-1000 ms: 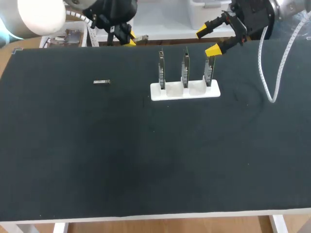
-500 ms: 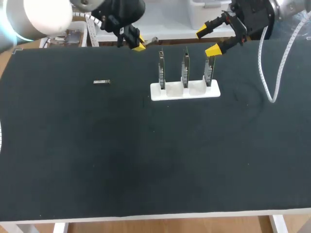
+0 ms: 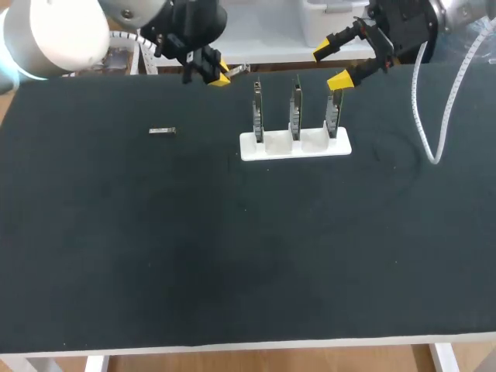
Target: Pick up the optical module with the left hand, and insert it into the network port with the right hand.
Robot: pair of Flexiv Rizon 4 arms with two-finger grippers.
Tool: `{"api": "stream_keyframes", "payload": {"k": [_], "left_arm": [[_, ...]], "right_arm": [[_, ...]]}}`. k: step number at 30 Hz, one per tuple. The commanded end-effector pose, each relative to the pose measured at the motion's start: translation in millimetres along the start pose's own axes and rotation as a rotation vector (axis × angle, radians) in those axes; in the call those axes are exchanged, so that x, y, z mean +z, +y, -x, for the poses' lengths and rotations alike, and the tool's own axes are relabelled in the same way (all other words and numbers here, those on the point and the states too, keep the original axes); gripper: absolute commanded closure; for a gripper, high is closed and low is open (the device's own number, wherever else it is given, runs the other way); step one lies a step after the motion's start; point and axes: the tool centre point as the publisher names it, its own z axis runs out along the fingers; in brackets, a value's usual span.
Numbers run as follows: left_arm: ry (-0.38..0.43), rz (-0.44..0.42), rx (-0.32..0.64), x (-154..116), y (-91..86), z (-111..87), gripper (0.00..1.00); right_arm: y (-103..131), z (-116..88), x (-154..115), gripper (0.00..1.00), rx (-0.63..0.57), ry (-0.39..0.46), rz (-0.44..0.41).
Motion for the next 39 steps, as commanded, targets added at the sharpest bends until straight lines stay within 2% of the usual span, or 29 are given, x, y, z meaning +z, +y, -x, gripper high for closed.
{"api": "stream_keyframes", "payload": {"k": [1,6,7,8,12,15,17,19,25,30,31,33,39], "left_arm": [[-0.002,0.003,0.002,0,-1.1,-0.9,1.00],[-0.002,0.003,0.002,0,-1.1,-0.9,1.00],[-0.019,-0.002,0.037,1,0.4,12.4,1.00],[-0.030,-0.011,0.053,1,0.6,15.5,1.00],[-0.148,-0.055,0.102,11,-10.1,35.0,1.00],[-0.236,-0.027,0.094,10,-19.2,42.7,1.00],[-0.237,-0.030,0.099,7,-23.9,46.9,1.00],[-0.296,0.019,0.086,-1,-29.6,49.6,1.00],[-0.324,0.063,0.035,-14,-38.1,57.2,1.00],[-0.368,0.097,-0.005,-14,-44.2,66.6,1.00],[-0.402,0.115,-0.011,-13,-45.5,69.9,1.00],[-0.391,0.105,-0.013,-10,-47.6,76.9,1.00],[-0.433,0.112,0.000,-1,-40.7,99.5,1.00]], "right_arm": [[1,0,0,0.00,0.000,0.001,-0.003],[1,0,0,0.00,0.000,0.001,-0.003],[1,0,0,0.00,0.000,0.001,-0.003],[1,0,0,0.00,0.000,0.001,-0.003],[1,0,0,0.00,0.000,0.001,-0.003],[1,0,0,0.00,0.000,0.001,-0.003],[1,0,0,0.00,0.000,0.001,-0.003],[1,0,0,0.00,0.000,0.001,-0.003],[1,0,0,0.00,0.000,0.001,-0.003],[1,0,0,0.00,0.000,0.001,-0.003],[1,0,0,0.00,0.000,0.001,-0.003],[1,0,0,0.00,0.000,0.001,-0.003],[1,0,0,0.00,0.000,0.001,-0.003]]}}
